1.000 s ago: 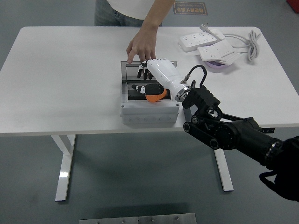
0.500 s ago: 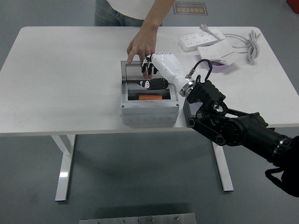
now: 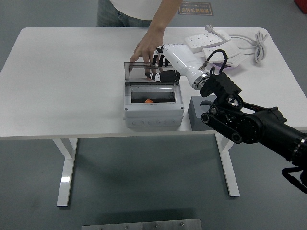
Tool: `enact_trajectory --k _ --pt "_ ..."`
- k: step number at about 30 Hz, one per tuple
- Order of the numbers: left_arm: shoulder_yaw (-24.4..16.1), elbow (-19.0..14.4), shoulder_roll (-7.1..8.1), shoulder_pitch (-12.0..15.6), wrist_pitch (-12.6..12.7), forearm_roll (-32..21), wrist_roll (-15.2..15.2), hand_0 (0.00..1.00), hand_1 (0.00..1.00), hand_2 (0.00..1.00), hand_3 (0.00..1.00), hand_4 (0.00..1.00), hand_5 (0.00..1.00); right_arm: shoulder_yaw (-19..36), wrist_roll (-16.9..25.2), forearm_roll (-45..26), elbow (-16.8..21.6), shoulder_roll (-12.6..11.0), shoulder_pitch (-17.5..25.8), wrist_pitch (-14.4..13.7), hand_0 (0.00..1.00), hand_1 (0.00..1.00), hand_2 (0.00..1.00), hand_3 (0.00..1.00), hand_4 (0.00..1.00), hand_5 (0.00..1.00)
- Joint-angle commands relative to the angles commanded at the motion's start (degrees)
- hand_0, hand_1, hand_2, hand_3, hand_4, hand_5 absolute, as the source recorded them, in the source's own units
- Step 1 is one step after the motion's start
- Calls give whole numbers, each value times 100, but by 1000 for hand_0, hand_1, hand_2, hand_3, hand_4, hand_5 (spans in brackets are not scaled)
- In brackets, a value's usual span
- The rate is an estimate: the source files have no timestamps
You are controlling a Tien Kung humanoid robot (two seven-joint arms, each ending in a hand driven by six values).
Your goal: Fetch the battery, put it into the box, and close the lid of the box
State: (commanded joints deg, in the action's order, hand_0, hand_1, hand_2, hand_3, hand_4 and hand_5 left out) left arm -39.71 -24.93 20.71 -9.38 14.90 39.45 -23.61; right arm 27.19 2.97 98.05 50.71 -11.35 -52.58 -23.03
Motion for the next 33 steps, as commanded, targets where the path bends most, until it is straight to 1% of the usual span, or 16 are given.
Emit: enact_trajectory --k 4,7,8,13,14,19,20,25,26,31,32,33 --pt "26 2 -1 32 18 -61 20 663 737 702 618 657 278 258 -137 -34 116 -112 10 220 310 373 397 441 867 475" --pt "41 1 -4 50 26 -92 30 663 737 702 618 657 278 421 -179 -117 121 -151 23 311 310 373 397 441 867 475" --pt "44 1 -5 54 28 -99 31 663 736 701 617 653 277 478 -186 -155 112 -157 30 330 388 491 548 605 927 790" --pt "33 -3 -2 67 27 -88 20 663 736 701 617 653 277 714 -228 -413 42 -129 75 393 388 491 548 605 927 790" --pt "26 -4 -1 67 26 -78 14 663 736 699 616 649 275 743 -243 -462 26 -114 81 405 773 703 685 706 998 998" --pt "-7 -7 6 47 11 -16 -13 663 736 699 616 649 275 881 -371 -644 -73 -25 107 499 773 703 685 706 998 998" --pt "-15 -8 8 41 7 -1 -18 663 737 699 615 647 275 907 -406 -675 -96 -6 111 518 852 744 740 761 998 998" --pt "-47 -11 20 16 -8 60 -43 663 737 699 615 647 275 896 -536 -802 -160 77 107 573 852 744 740 761 998 998" --pt "-51 -11 22 11 -9 67 -46 663 737 698 615 646 274 884 -546 -813 -167 93 107 574 918 790 768 815 998 998" --pt "-70 -8 31 -33 -26 109 -55 663 737 698 615 646 274 793 -585 -858 -218 220 104 555 918 790 768 815 998 998" --pt "-75 -8 33 -43 -29 118 -57 663 736 698 615 646 276 766 -596 -859 -227 245 102 553 985 830 802 851 998 998" --pt "-78 -7 35 -52 -32 126 -59 663 736 698 615 646 276 736 -605 -864 -233 269 100 551 985 830 802 851 998 998"
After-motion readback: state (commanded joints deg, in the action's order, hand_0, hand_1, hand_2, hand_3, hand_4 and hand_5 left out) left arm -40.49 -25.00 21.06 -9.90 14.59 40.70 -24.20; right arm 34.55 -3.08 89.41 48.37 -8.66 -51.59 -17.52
